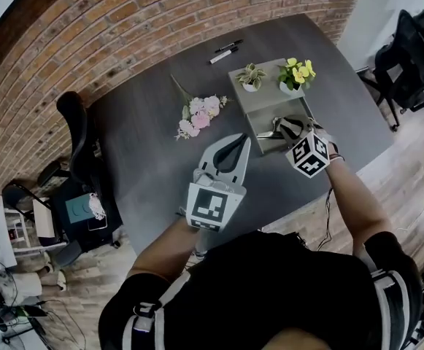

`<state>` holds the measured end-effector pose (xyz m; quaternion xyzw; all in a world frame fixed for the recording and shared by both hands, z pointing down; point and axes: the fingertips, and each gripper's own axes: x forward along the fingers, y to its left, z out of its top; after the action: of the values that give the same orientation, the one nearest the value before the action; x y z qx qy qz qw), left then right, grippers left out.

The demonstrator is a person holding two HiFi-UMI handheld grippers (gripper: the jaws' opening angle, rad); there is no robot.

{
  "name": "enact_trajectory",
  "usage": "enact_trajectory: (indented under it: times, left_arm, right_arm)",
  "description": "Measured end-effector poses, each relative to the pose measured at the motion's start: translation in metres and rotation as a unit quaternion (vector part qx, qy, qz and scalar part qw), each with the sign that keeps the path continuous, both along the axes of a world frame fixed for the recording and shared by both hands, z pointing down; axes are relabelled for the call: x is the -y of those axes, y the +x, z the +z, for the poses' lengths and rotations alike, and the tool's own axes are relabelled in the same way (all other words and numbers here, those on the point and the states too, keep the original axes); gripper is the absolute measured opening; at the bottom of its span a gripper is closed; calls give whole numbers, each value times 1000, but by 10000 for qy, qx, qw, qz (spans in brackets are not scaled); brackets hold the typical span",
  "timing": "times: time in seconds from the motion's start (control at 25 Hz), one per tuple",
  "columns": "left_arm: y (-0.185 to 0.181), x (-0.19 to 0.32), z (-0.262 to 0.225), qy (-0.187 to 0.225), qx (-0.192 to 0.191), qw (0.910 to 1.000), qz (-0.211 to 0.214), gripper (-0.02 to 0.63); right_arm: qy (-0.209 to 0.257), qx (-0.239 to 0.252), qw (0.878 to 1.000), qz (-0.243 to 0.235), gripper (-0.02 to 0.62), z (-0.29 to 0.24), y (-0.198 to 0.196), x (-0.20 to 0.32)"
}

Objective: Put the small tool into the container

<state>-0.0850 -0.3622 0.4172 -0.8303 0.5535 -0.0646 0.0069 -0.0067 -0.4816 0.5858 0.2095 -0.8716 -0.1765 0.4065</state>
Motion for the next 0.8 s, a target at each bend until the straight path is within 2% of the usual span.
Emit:
enact_trajectory:
  times: [0.16,0.28,0.4,0.52,0.8]
  left_arm:
    - [8,-8,-19,190,38,9997,128,7]
    - [13,-12,-34,357,37,9992,201,6]
    - [17,-17,-45,475,67,9985,265,6]
    - [24,-22,-55,606,53,9975,348,6]
    - [42,-34,-78,857,61,9950,515,6]
  right_arm:
    - [32,764,9967,270,71,-48,2,-10]
    - [-10,1518,9868,563,54,-90,9,-17]
    - [10,2311,9701,741,11,-141,18,-31]
    - [199,3008,9502,792,-2,-191,29,-50]
    - [680,3966,9125,729,-2,-266,54,-94]
